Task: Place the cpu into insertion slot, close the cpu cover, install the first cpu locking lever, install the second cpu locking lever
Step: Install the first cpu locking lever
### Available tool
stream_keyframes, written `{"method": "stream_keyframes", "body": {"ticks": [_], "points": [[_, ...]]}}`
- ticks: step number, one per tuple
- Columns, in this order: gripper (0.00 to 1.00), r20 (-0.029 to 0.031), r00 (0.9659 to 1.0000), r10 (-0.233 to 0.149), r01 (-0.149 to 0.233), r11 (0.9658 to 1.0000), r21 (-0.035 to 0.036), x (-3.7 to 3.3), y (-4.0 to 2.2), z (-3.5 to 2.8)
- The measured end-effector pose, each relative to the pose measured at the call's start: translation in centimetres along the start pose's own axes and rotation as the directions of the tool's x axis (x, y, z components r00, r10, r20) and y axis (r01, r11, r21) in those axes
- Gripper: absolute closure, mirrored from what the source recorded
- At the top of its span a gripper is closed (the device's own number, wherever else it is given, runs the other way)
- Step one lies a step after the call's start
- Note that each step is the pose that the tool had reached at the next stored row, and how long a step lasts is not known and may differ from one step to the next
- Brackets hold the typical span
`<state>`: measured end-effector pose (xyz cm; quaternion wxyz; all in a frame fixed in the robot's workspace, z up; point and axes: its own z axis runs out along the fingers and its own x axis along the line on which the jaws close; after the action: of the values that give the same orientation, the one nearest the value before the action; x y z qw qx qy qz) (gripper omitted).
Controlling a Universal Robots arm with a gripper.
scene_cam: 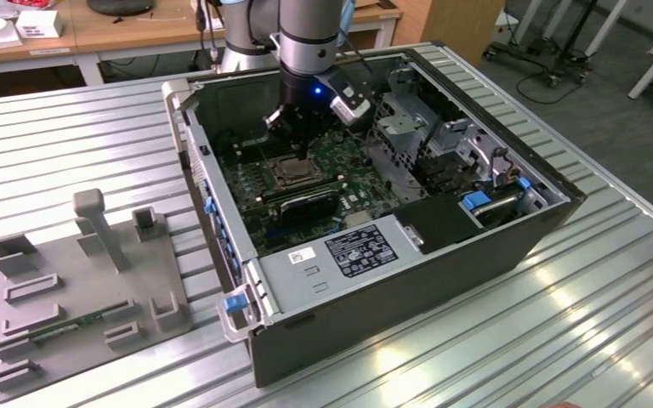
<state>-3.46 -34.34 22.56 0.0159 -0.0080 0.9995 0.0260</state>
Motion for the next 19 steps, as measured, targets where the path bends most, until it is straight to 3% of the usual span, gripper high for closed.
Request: {"method": "stream_keyframes", "body": {"ticks": [11,19], "points": [[0.90,0.0000,1.0000,0.000,0.000,1.0000,0.0001,-0.05,0.08,-1.49],[0.90,-0.0002,1.0000,0.000,0.000,1.0000,0.0004,-0.05,0.08,-1.59]]}}
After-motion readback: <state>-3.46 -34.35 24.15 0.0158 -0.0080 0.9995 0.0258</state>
